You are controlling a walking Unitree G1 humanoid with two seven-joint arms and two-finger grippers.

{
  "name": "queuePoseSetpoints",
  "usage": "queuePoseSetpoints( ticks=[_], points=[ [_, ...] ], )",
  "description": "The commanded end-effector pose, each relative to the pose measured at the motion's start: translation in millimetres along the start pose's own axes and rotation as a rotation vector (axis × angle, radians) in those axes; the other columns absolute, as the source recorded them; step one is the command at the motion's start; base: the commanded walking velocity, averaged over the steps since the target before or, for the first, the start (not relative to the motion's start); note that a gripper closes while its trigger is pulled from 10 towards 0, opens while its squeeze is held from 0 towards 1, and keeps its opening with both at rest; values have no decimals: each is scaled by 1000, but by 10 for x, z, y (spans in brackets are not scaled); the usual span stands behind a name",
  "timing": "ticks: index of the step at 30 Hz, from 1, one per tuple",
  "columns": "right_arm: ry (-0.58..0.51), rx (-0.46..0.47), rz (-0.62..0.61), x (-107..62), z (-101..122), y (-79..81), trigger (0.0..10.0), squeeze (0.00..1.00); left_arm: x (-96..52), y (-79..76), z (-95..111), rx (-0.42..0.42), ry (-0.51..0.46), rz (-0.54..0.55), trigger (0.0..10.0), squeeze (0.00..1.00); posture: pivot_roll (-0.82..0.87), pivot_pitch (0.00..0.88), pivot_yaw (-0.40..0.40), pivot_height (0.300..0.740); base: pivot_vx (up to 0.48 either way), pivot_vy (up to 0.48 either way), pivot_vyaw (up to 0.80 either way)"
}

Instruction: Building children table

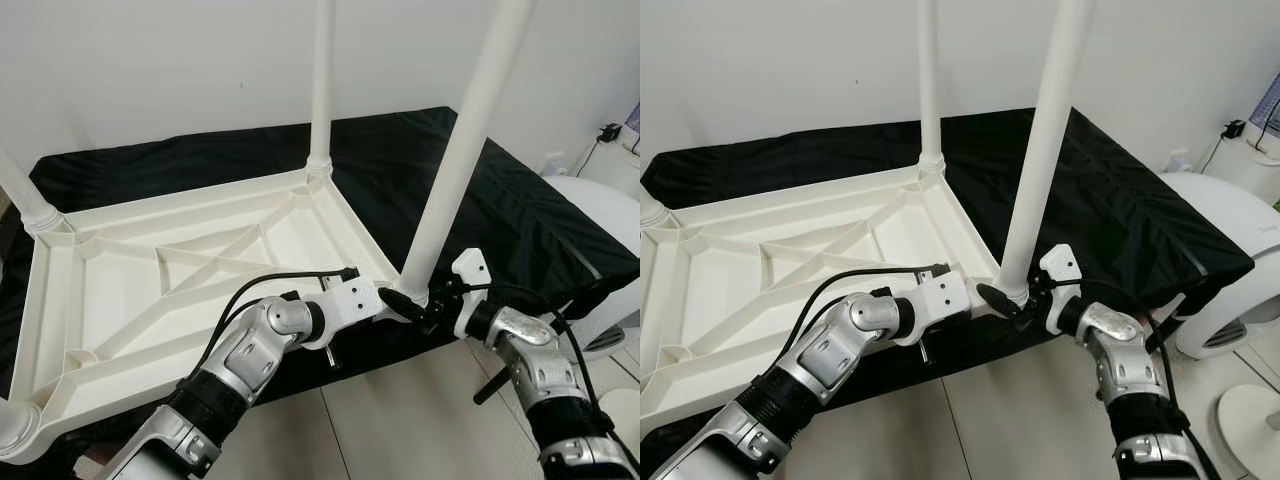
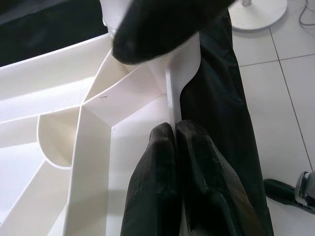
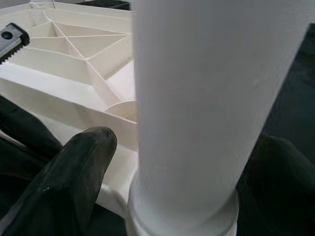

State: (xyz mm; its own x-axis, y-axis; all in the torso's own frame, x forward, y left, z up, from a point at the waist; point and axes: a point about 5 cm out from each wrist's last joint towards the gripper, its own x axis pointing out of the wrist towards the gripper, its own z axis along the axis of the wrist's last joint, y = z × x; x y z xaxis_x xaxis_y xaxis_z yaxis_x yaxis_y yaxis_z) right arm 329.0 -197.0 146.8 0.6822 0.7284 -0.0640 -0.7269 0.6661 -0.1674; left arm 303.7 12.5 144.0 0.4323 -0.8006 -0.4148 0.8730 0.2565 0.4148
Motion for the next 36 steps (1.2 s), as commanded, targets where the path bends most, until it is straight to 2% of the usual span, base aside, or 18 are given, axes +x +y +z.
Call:
queuePoseSetpoints(
  ticks=[1, 8, 9, 11, 12, 28, 29, 32, 33, 36],
  points=[
    [15, -25, 11, -1, 5, -43, 10000, 0, 28, -78, -10, 10, 9, -69, 10000, 0, -88, 50, 29, 740, 0, 0, 0],
    [12, -54, 27, -11, 70, -144, 10000, 0, 24, -86, -12, 12, 9, -71, 10000, 0, -88, 50, 29, 740, 0, 0, 0],
    [5, -56, 51, -13, 74, -154, 4784, 0, 25, -85, -9, 12, 9, -72, 10000, 0, -87, 50, 28, 740, 0, 0, 0],
    [4, -57, 61, -15, 75, -156, 4784, 0, 25, -85, -7, 12, 9, -72, 10000, 0, -87, 50, 28, 740, 0, 0, 0],
    [3, -54, 73, -35, 74, -154, 0, 0, 24, -86, -12, 12, 10, -72, 10000, 0, -88, 47, 26, 740, 0, 0, 0],
    [-8, -32, 91, -124, 7, -127, 0, 0, 45, -123, -10, 17, 6, -88, 10000, 0, -101, 38, 28, 740, 0, 0, 0],
    [-10, -43, 71, -117, 9, -124, 9020, 0, 47, -126, -8, 17, 5, -89, 10000, 0, -101, 38, 28, 740, 0, 0, 0],
    [-12, -52, 50, -108, 11, -119, 9020, 0, 48, -128, -5, 16, 3, -90, 10000, 0, -101, 38, 28, 740, 0, 0, 0],
    [-16, -50, 40, -98, 7, -101, 10000, 0, 50, -131, -4, 16, 3, -91, 10000, 0, -101, 37, 24, 740, 0, 0, 0],
    [-30, -35, 18, -80, 1, -66, 10000, 0, 52, -138, -5, 15, 2, -90, 10000, 0, -101, 35, 19, 740, 0, 0, 0]
  ],
)
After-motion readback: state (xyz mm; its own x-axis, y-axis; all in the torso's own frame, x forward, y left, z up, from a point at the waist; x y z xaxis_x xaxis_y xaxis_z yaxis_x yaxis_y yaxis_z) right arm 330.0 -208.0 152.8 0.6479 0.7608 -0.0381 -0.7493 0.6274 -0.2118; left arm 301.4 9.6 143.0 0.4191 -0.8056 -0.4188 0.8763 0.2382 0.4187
